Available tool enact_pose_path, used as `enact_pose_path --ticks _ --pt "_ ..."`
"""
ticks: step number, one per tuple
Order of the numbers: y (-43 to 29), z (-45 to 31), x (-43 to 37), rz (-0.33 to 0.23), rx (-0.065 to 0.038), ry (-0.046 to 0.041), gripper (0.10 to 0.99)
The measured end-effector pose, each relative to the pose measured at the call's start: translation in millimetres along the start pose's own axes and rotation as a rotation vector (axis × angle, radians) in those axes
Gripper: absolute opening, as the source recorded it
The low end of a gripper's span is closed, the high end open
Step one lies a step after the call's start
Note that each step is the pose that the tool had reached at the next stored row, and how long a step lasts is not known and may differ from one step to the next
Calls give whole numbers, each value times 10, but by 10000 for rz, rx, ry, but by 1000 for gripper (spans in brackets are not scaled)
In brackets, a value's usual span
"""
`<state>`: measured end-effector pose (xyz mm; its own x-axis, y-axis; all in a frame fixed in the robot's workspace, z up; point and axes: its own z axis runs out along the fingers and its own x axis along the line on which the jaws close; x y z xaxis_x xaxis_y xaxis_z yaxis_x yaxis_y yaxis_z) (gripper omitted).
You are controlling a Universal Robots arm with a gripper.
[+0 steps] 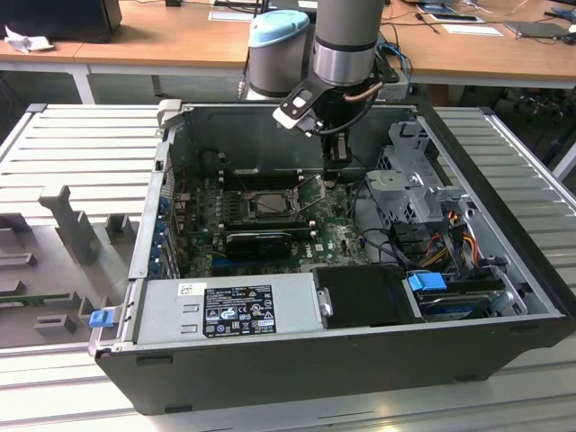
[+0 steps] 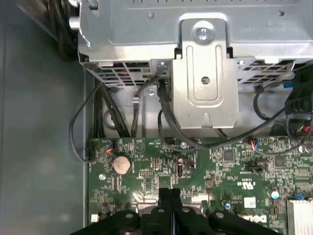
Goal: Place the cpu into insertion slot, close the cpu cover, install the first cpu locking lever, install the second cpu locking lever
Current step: 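Close the cpu cover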
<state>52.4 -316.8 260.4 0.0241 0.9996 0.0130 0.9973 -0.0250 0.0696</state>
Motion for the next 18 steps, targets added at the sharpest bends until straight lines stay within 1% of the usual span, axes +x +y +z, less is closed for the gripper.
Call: enact_pose_path --ticks 2,3,5,7,9,10,11,12,13,15,17,18 --pt "79 27 1 -8 10 -2 106" --pt "100 39 1 -9 19 -1 106" --pt "116 82 -7 -15 31 0 106" --pt "115 129 -28 -21 56 -1 106" --pt "115 161 -51 -27 136 -2 106" --pt "115 168 -55 -27 212 -5 106" --pt "114 168 -55 -26 331 -8 106" --pt "114 169 -55 -24 512 -1 106" --pt "115 169 -54 -24 590 5 106" --pt "114 169 -54 -23 626 7 106" --pt "113 171 -56 -24 628 10 106" --pt "98 170 -57 -27 628 6 106"
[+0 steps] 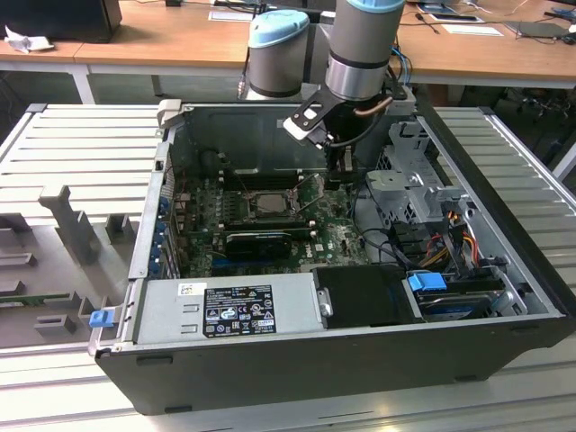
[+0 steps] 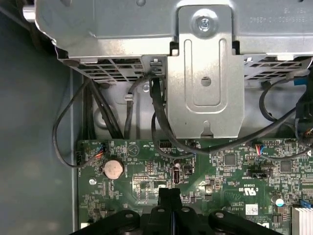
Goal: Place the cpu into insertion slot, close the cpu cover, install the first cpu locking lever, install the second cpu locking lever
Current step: 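Close the cpu cover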
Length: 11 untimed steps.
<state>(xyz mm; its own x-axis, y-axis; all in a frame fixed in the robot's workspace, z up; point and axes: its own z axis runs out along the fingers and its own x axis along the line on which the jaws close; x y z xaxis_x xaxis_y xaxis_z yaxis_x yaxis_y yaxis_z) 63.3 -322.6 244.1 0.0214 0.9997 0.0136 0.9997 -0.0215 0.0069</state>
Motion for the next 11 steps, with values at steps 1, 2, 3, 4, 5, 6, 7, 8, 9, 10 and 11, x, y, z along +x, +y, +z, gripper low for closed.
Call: enact_pose_path --ticks 1,2,3,4,5,6,7,8,9,10,11 --pt "-30 1 -1 1 -1 2 106" --pt "-48 1 -1 0 -1 2 106" --pt "-59 1 -1 -1 -1 2 106" --pt "-73 1 -1 -1 0 1 106" --pt "-90 1 -2 1 0 1 106" --pt "-95 1 -3 2 -1 2 106" --pt "-101 1 -2 1 -1 2 106" --pt "-109 1 -2 0 -1 2 106" --pt "-121 1 -3 1 -1 2 106" --pt "-128 1 -3 0 -1 2 106" --pt "-137 0 -3 0 0 1 106"
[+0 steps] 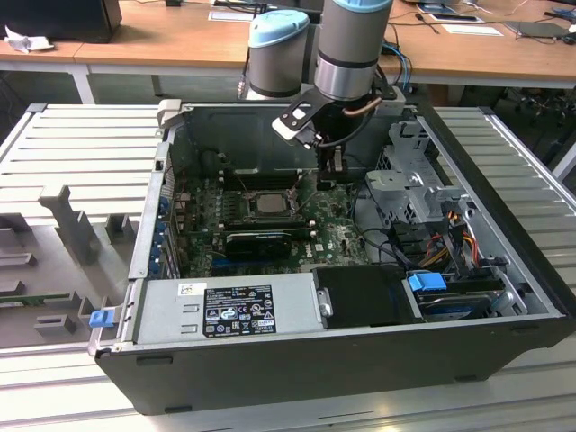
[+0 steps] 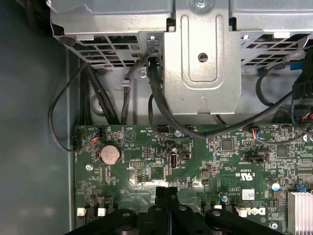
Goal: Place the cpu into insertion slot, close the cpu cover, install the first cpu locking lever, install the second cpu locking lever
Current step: 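Close the cpu cover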
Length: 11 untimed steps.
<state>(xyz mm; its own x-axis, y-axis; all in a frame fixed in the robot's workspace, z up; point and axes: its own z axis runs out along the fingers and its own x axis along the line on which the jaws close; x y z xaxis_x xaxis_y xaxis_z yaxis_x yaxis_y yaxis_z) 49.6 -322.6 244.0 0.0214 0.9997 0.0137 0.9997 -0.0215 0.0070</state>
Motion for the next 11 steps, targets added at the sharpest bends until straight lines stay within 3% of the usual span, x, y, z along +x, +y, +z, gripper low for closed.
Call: enact_pose_path --ticks 11 --pt "-47 -8 -1 1 0 1 106"
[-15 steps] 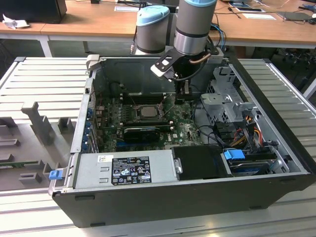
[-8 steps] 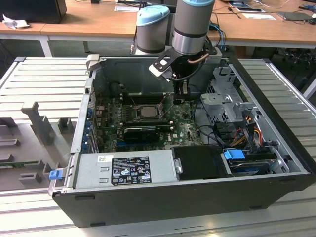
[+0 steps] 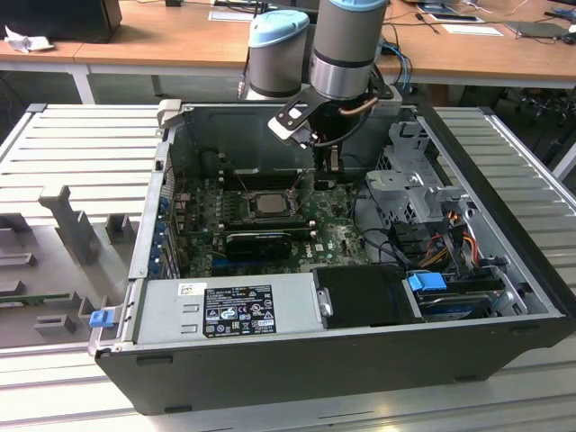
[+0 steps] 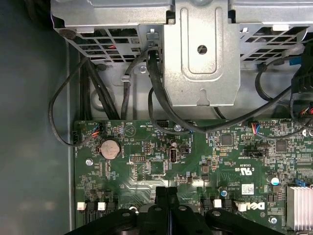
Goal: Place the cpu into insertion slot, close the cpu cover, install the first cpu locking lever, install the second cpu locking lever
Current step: 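Close the cpu cover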
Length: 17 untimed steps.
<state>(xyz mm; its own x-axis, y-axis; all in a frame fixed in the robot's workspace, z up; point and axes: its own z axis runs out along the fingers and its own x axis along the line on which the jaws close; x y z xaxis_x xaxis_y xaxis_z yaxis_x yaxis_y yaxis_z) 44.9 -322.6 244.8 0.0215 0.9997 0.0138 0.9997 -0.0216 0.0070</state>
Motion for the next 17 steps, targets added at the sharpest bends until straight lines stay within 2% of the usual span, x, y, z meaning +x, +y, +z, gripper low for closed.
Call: enact_pose_path --ticks 17 --pt "-74 0 -1 0 -2 0 106"
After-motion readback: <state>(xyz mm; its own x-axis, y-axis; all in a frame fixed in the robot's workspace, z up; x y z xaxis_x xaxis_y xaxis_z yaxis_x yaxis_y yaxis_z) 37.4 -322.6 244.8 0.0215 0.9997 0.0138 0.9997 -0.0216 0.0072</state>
